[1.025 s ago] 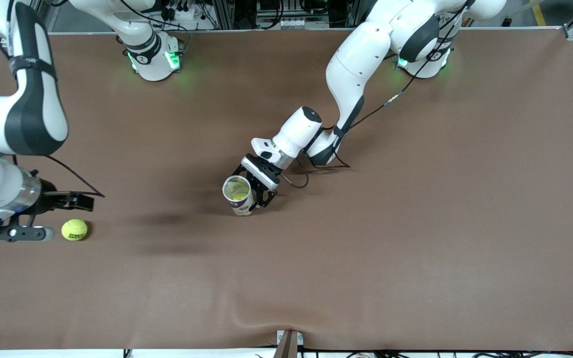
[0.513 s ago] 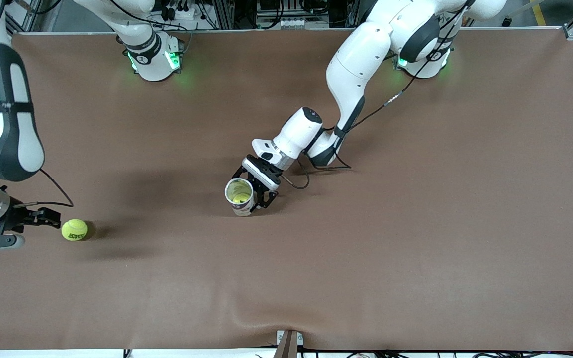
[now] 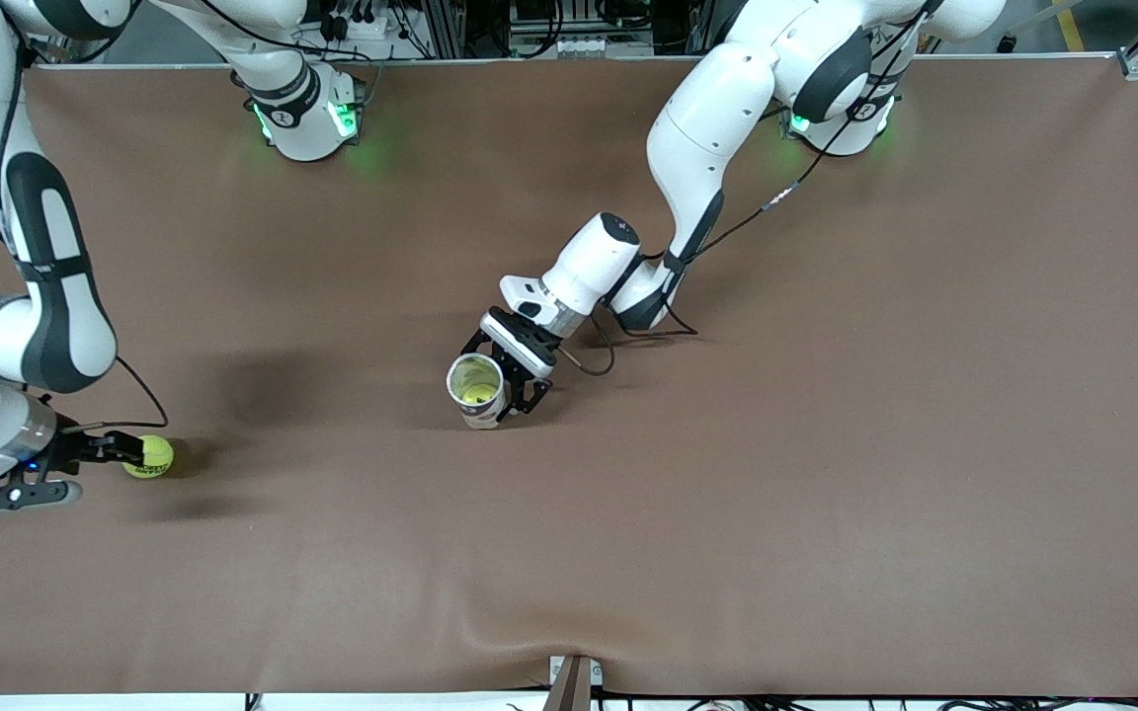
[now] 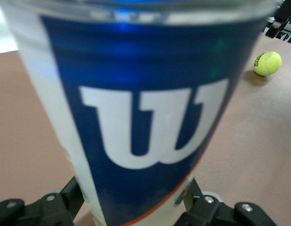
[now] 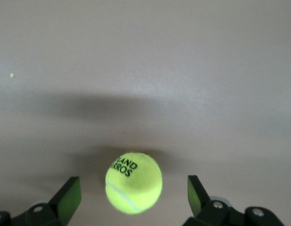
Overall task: Insert tennis ball vertically with right arm
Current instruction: 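Grasp the Roland Garros ball with the right gripper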
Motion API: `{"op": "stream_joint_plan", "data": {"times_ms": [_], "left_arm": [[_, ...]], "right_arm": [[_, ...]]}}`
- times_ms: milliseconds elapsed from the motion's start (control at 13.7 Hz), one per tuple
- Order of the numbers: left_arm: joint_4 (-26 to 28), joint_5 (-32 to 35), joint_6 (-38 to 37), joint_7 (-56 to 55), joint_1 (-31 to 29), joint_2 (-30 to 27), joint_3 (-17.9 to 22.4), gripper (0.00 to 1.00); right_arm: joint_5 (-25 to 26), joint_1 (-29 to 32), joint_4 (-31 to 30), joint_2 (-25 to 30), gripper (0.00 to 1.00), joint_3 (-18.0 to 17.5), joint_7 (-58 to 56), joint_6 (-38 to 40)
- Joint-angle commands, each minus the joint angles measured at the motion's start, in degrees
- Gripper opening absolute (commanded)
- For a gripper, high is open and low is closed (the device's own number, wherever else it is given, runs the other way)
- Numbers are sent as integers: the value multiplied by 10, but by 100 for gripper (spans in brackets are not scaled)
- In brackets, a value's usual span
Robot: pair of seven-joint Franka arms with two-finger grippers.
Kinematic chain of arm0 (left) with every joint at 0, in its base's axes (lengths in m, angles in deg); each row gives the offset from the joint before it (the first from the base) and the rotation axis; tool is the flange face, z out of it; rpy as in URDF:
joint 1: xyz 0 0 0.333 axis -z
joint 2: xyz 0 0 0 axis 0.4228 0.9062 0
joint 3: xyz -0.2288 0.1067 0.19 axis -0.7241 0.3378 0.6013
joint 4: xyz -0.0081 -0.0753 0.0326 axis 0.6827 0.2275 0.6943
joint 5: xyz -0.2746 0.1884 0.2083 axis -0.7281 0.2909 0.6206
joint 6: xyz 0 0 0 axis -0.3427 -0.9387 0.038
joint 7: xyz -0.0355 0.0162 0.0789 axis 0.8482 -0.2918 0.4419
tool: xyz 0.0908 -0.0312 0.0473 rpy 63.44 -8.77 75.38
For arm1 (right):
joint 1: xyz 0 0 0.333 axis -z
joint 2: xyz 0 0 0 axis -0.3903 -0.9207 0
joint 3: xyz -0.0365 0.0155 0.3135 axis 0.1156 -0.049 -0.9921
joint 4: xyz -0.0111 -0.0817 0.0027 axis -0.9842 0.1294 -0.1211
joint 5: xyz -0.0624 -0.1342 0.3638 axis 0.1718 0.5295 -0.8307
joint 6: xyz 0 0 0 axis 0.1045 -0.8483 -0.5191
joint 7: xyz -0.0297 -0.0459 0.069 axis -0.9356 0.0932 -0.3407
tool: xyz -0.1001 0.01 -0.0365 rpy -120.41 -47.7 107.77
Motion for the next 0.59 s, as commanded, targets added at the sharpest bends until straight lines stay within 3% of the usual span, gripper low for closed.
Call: {"op": "stream_joint_plan", "data": {"times_ms": [0, 220, 513], "left_arm": [[-13, -7, -7, 0, 20, 6, 31, 87], [-13, -7, -9, 0, 37, 6, 54, 86], [-13, -7, -9, 0, 39, 6, 55, 87]], "right_arm": [[-13, 10, -39, -3, 100, -10, -9, -60], [-13, 12, -49, -8, 100, -10, -15, -71], [-13, 24, -49, -19, 100, -10, -43, -80]]}}
